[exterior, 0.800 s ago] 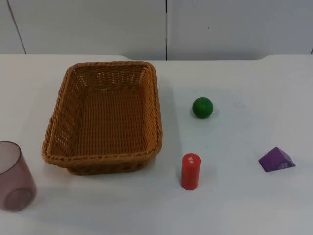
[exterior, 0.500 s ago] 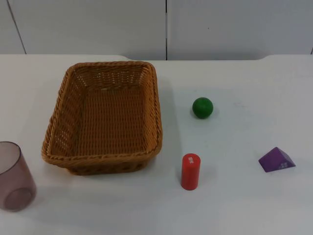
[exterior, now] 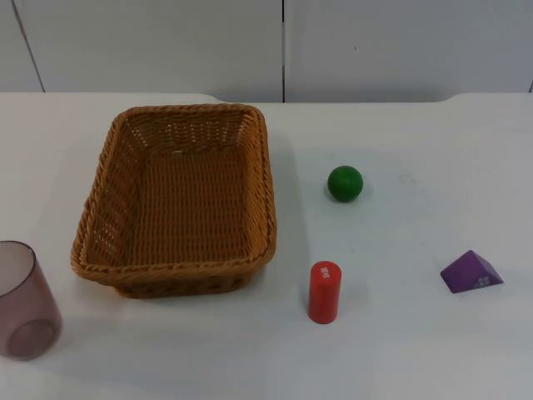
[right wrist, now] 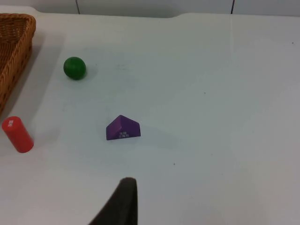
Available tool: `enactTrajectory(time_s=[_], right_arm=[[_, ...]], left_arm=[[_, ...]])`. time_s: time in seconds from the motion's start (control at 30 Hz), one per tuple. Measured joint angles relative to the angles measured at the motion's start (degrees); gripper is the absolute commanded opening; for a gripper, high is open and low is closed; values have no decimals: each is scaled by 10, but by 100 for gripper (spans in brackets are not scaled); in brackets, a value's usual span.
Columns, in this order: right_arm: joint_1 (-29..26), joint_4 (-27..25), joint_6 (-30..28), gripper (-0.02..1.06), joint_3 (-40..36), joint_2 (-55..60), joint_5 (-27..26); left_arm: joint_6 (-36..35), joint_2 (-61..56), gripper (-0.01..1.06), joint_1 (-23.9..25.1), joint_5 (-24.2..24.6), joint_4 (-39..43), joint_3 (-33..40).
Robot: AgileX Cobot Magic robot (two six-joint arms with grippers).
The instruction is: Pick up the basket with the left hand and place the triangular block into the basket with the right hand.
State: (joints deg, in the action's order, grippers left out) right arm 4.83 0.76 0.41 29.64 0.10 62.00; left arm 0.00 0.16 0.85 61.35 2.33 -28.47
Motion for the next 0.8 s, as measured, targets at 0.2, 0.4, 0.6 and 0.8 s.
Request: enactTrajectory(time_s=[0.2,0.4,0.6,0.8], right_arm=[[0,0,9,105,4,0,3],[0,8,35,105,63,44,1],[0,39,50,105,169,176,-35],[0,50,60,105,227,280,-66]], left_arm=[[-13,3,105,0,2,9,-7],[-55,84,105,0,-48,48,-60],[-71,273,105,0,-152,41,-159],[-61,412,105,0,-187,-4,-219]])
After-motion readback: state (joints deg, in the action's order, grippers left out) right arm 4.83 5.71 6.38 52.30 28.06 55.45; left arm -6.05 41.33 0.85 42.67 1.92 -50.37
